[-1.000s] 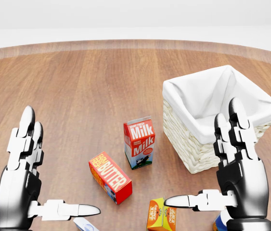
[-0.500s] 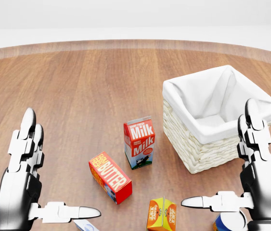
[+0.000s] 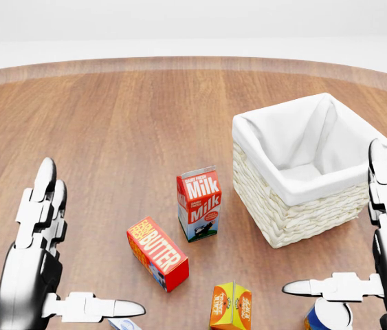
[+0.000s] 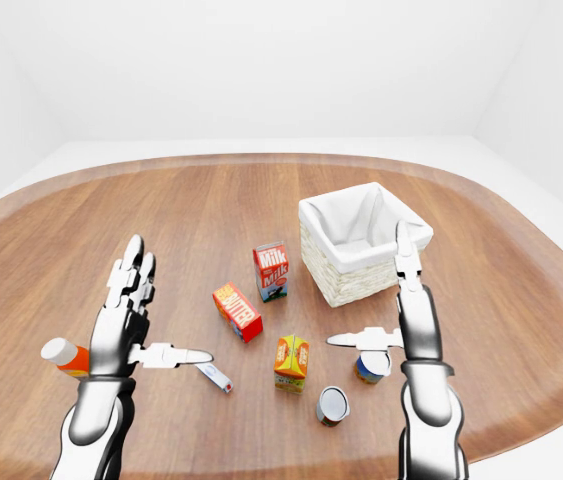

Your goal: Pick up the alphabet soup and the tomato sauce, and put them in the basket.

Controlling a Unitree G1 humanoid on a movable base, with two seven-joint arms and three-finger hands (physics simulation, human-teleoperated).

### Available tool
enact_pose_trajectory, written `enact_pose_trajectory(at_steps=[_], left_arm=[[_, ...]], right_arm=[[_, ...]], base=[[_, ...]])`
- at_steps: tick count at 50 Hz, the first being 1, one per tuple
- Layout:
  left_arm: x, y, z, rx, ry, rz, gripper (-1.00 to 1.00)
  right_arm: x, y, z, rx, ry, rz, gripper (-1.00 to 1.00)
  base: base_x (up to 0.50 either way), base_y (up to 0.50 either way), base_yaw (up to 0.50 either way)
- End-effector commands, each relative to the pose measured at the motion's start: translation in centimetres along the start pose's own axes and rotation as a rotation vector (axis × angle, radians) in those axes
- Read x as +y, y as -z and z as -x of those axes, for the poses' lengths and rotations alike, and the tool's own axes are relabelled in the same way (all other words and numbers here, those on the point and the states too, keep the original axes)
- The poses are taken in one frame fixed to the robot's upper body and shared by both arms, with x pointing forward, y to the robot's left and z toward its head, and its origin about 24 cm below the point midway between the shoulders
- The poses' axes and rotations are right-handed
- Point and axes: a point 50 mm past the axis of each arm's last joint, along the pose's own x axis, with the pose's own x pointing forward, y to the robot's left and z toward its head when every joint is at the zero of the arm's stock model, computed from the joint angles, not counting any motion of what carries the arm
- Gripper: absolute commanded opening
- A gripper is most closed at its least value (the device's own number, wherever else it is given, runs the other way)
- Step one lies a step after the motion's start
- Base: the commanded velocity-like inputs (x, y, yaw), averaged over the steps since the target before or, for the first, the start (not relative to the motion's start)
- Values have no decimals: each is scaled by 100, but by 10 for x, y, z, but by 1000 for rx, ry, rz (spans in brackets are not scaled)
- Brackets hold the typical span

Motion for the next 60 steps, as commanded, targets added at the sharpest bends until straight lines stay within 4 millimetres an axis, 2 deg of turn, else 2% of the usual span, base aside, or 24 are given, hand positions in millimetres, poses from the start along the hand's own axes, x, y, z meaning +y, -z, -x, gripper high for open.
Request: enact_pose_trajectory(at_steps=[1,7,25,33,37,42,45,60], left_arm=[[-1,1,0,3,23,16,100],[-1,2,-1,4,25,19,100],[-3,4,1,18,37,15,100],[-3,4,1,18,39,13,100],[-3,4,1,18,39,13,100],[-3,4,1,16,40,13,100],[-3,3,1,15,40,12,100],[-3,5,0,19,38,14,100]], right_arm=[[-8,2,0,26,11,161,100],[-10,14,1,87,25,293,100],[-7,32,9,175,3,445,100],[-9,22,17,164,-8,444,100],[-10,23,18,173,-2,465,100],[-18,23,15,171,74,606,100],[-18,18,15,154,72,628,100],[-16,22,14,146,83,748,100]], base=[[0,0,0],[0,0,0],[0,0,0],[0,0,0],[0,0,0],[0,0,0],[0,0,0],[0,0,0]])
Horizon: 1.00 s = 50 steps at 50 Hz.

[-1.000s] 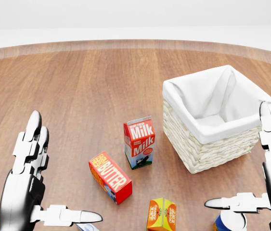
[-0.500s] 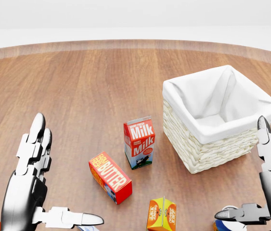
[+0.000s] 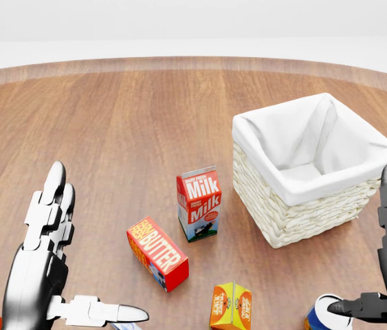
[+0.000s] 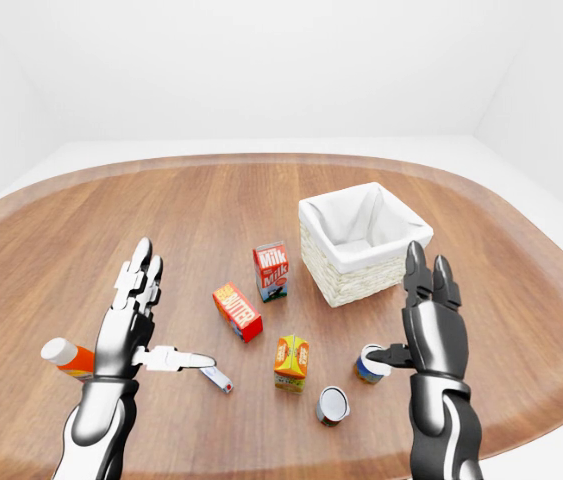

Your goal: Pick up the alphabet soup and the tomato sauce, and put them in the basket.

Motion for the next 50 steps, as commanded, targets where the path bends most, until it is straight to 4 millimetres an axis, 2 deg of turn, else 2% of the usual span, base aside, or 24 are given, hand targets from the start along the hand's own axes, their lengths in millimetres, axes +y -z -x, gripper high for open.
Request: enact_pose_trajectory(at_steps=[1,15,25,36,42,50], left_arm=[[1,1,-2,1,-3,4,100],[1,0,-2,-4,-6,8,100],[1,0,-1,-2,-2,5,100],[0,1,-1,1,3,1,100],[0,1,-1,2,3,1,100],[0,2,-1,5,4,2,100]], right_arm=[[1,0,-2,-9,23,97,100],[7,3,0,-6,-11,121,100],[17,12,0,18,-50,139,100],[13,12,0,-11,15,295,100],[21,15,4,-21,6,363,100],[24,16,6,-23,-20,367,100]], base=[[0,0,0],[0,0,0],[0,0,0],[0,0,0],[0,0,0],[0,0,0]])
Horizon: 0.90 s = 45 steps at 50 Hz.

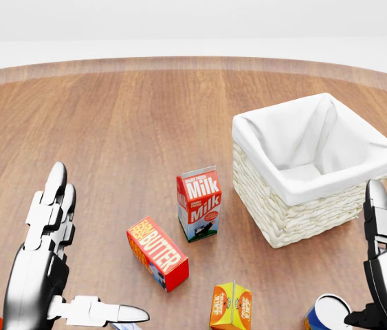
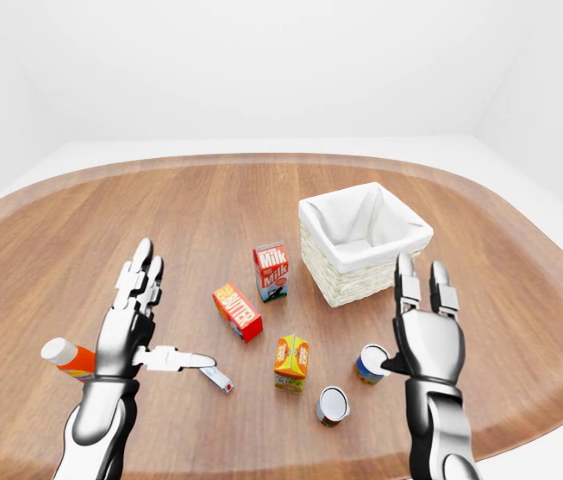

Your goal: Pick up the alphabet soup and the tomato sauce, and put them in the basket.

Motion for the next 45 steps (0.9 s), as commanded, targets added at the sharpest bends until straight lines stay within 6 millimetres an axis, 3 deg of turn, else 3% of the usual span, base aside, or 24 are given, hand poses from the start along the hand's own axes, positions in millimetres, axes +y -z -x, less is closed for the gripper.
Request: enact_pose_trajectory(at_steps=[1,45], left_arm=[[0,1,-1,5,1,1,100],[0,0,-1,-1,3,2,100]], right_arm=[[8,1,4,-13,-21,55,100],[42,2,-1,-65,-68,119,100]], base=[[0,0,0],[0,0,0]])
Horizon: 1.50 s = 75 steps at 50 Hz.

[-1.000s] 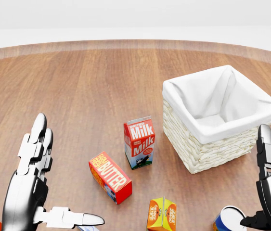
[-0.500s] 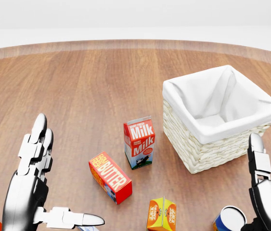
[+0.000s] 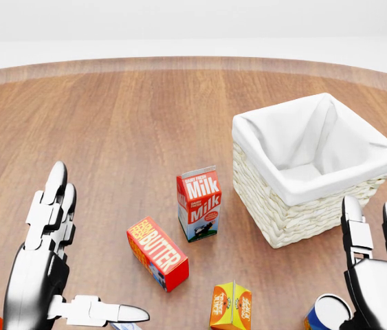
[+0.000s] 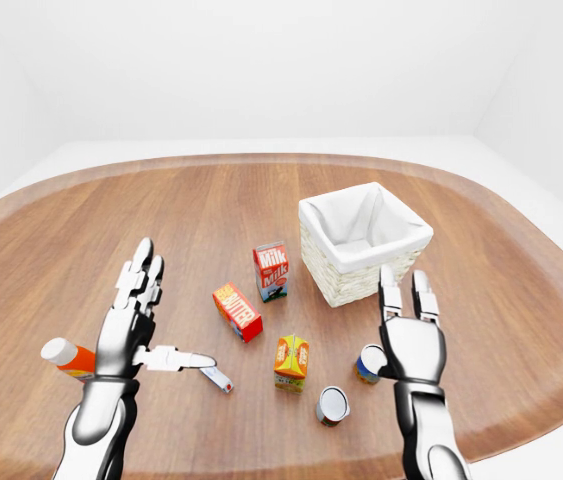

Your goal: Pick up the alphabet soup and the tomato sauce, and put them in the basket.

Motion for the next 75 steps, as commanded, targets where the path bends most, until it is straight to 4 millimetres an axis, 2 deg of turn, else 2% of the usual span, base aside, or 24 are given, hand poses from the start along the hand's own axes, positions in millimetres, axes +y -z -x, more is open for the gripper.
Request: enact_pose_trajectory(at_steps=[1,21,51,65,75], left_arm=[[0,0,0,1,1,1,100],[0,1,0,1,3,0,100],[0,1,-1,4,2,3,100],[-1,2,0,7,5,1,100],[-1,1,-1,1,6,1,100]], right_arm=[[11,-2,-4,-28,0,31,100],[23,-2,-7,-62,-8,71,100],[23,-4,1,-69,-15,69,100],[44,-3,-1,-104,-36,121,100],[49,-5,0,-126,-44,127,100]], base=[[0,0,0],[0,0,0],[0,0,0],[0,0,0],[0,0,0]])
